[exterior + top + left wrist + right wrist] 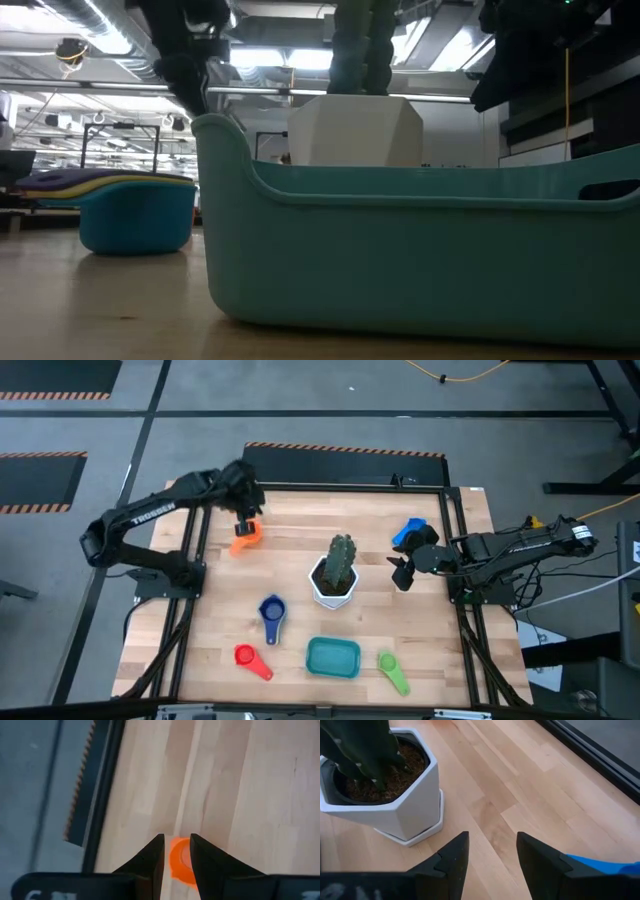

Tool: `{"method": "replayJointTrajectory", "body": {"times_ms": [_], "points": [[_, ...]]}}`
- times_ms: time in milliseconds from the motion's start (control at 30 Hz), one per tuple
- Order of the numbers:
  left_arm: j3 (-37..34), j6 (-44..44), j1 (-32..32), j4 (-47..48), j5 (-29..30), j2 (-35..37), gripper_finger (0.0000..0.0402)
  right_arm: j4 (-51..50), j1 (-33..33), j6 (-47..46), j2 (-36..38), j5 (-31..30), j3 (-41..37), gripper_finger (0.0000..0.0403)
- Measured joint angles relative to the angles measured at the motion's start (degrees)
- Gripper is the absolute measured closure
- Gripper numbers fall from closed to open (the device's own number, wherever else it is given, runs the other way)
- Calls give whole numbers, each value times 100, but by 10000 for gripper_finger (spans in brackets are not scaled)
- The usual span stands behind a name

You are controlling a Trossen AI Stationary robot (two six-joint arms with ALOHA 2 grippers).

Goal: Nest measuring cups in basket
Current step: Stack the orange measuring cup on top of the dark blue measuring cup

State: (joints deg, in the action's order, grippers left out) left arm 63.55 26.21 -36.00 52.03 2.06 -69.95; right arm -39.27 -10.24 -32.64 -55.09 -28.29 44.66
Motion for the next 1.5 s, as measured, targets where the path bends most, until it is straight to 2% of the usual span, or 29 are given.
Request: {"method": "replayJointTrajectory", "body": {"times_ms": [133,300,700,1200,1500], "points": [[0,134,-726,0,-686,-379,317,0,0,12,0,0,0,232],[-2,235,-1225,33,-1015,-1042,317,0,0,24,0,0,0,232],[-7,893,-1307,327,-1021,-2344,317,0,0,34,0,2,0,232],[-32,1039,-1280,162,-758,-2457,317,-1,0,34,0,4,-2,232],[-801,1036,-1258,-672,-724,-2455,317,-1,-2,34,0,3,-2,232]]}}
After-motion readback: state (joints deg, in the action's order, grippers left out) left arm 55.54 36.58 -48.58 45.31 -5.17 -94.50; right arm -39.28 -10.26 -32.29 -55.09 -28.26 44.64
